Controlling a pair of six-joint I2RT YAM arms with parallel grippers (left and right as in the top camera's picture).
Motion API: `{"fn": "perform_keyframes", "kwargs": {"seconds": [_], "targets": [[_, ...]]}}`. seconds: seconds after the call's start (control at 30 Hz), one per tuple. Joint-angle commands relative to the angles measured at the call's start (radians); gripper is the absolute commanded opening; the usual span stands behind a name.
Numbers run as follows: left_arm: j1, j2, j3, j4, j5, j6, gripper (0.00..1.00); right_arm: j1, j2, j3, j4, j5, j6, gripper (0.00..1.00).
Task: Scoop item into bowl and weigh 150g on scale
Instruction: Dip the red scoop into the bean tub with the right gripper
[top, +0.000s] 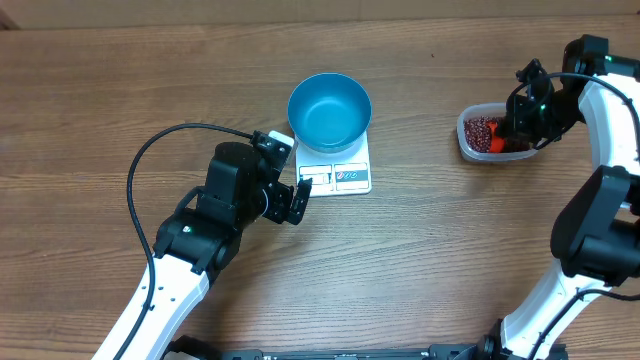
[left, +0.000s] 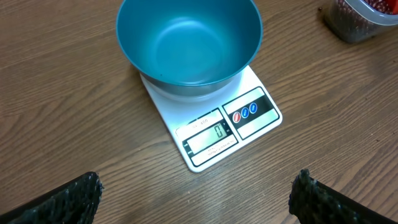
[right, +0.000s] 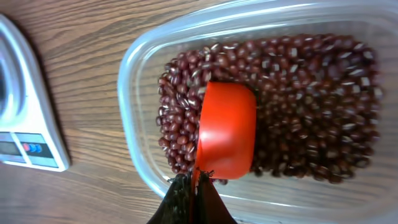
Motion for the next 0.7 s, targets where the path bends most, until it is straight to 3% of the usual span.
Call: {"fn": "perform_keyframes", "kwargs": {"seconds": [0.0,0.67], "targets": [[0.004,0.004,-0.006,0.001,0.007,-0.010,1.00,-0.026,0.016,-0.003,-0.006,-0.132,0.003,0.04],[0.004,0.004,-0.007,0.000,0.007,-0.010,0.99,-0.189,0.019,-0.053,0.013,-0.414,0.003,0.04]]}}
